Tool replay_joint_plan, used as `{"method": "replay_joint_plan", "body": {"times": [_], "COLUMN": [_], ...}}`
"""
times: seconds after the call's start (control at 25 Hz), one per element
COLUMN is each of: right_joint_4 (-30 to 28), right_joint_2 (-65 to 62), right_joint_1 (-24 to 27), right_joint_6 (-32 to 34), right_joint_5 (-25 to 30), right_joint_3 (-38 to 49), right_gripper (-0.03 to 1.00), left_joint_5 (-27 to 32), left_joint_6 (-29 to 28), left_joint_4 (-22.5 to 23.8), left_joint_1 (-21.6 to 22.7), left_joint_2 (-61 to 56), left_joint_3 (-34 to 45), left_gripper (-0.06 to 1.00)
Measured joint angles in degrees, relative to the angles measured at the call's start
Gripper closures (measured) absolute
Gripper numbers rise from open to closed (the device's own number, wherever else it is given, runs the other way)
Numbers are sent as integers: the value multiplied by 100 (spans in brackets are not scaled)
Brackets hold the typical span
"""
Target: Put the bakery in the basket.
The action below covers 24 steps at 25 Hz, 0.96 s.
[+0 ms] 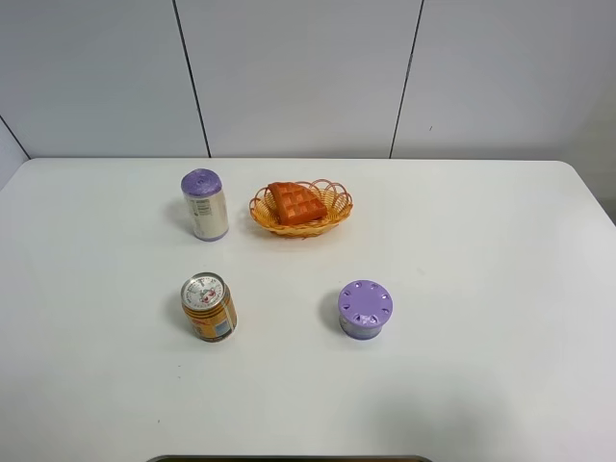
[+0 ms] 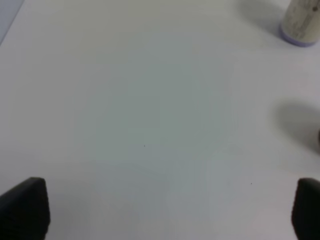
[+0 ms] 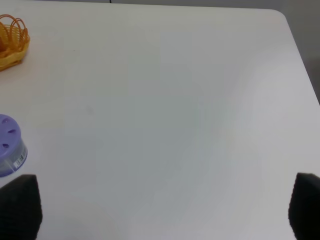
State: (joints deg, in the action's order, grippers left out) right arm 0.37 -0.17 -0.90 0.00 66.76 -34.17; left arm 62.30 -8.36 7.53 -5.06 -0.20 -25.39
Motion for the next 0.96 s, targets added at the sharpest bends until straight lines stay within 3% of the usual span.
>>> {"method": "replay_joint_plan", "body": {"times": [0.24, 0.96], "right_joint_4": [0, 0], "right_joint_2": [0, 0], "right_joint_1": [0, 0], "right_joint_6": [0, 0], "right_joint_5": [-365, -376], "right_joint_3": [196, 196], "right_gripper": [-3, -3], "left_joint_5": [0, 0], "left_joint_6": [0, 0], "left_joint_4": [5, 5], "left_joint_1": [0, 0], "left_joint_2": [0, 0], "left_joint_3": [0, 0], "left_gripper": [-4, -4]}}
